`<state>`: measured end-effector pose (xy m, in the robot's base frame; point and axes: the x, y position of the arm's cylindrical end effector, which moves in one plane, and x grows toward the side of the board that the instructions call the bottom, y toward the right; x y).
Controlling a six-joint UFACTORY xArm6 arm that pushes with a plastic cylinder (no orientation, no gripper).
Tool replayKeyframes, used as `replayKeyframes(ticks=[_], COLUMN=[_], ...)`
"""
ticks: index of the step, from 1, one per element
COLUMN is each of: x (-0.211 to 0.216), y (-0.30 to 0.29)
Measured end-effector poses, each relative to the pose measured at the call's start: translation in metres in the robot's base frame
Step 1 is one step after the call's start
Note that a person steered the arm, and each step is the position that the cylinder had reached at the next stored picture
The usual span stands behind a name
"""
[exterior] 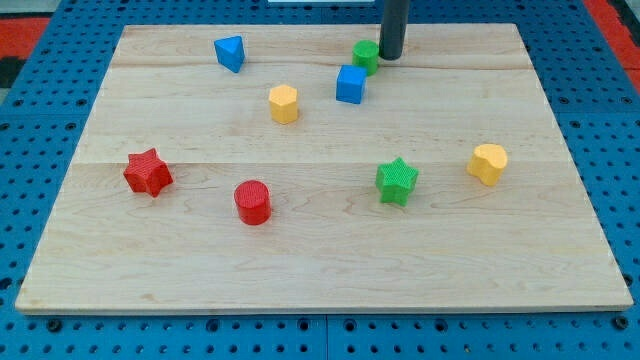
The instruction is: Nudge the blue cube left a bit
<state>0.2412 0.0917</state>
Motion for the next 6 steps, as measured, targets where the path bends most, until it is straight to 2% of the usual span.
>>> replayKeyframes(ticks=[1, 2, 3, 5, 6], x=[-0.001, 0.004, 0.034, 0.072, 0.073], y=[0.006, 0.037, 0.041, 0.000, -0.043])
